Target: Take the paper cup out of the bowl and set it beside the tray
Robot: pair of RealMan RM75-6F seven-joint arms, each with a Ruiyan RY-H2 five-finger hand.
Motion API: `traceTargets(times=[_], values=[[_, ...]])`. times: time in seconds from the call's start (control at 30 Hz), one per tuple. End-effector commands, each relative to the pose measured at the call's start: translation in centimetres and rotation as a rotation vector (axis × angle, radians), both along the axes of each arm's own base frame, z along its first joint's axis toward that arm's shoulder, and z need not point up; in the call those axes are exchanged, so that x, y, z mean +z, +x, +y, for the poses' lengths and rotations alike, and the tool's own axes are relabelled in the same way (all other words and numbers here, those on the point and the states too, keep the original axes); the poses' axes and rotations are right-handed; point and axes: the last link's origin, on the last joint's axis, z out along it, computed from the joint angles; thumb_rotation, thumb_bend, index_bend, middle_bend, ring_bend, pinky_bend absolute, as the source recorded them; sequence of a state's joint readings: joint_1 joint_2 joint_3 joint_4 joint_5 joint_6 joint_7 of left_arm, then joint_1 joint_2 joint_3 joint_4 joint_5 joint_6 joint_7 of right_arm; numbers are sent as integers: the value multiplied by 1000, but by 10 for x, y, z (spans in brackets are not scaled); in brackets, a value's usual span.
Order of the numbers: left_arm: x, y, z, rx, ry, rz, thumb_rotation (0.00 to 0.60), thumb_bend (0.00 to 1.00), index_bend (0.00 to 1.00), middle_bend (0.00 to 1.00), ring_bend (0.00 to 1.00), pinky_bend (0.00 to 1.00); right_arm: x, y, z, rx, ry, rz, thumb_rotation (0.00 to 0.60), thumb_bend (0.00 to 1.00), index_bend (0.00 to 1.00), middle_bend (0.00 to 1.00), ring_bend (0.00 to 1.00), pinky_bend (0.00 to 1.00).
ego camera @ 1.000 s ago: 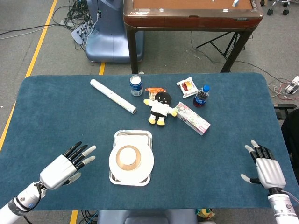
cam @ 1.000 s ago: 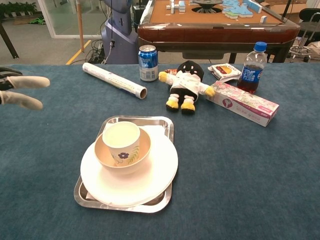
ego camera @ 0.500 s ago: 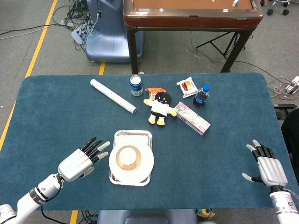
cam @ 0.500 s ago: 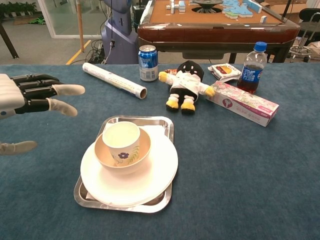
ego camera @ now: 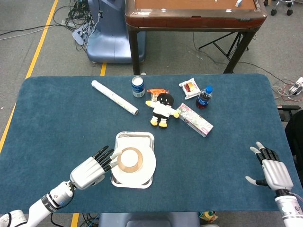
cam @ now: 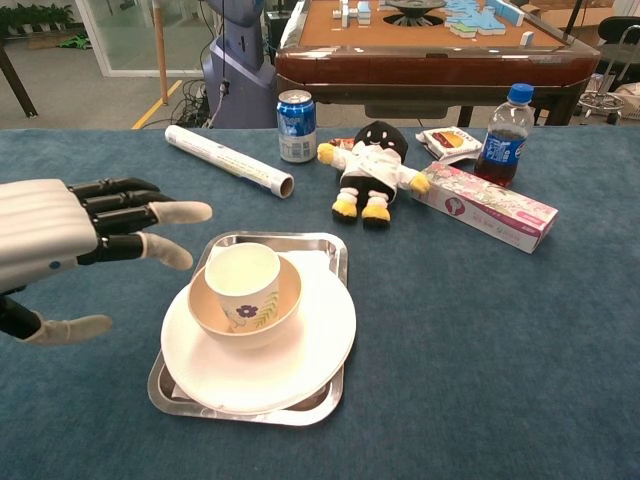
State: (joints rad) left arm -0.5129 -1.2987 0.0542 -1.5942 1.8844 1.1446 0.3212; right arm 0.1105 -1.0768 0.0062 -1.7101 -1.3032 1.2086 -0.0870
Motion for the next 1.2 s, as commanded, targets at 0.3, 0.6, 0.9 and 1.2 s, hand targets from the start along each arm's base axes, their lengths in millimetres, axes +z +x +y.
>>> traceTargets(times=[0.3, 0.6, 0.9, 1.2], values=[[-13, 15, 12, 10, -20, 0, 600, 319, 209, 0, 0, 0, 3, -2, 1, 0, 0, -8, 600, 223, 0, 0, 0, 0], [-12, 24, 24, 14, -9, 5, 600, 319, 209, 0, 0, 0, 6, -2, 1, -4, -16, -10, 600, 224, 0, 0, 0, 0], [-21, 25, 20, 21, -24, 16, 600, 319, 209, 0, 0, 0, 9, -1, 2, 3, -20, -15, 600, 223, 0, 0, 0, 0], [-32, 34, 16, 8, -47, 11, 600, 319, 217, 0, 0, 0, 13, 0, 4, 12, -33, -21, 600, 224, 0, 0, 0, 0]])
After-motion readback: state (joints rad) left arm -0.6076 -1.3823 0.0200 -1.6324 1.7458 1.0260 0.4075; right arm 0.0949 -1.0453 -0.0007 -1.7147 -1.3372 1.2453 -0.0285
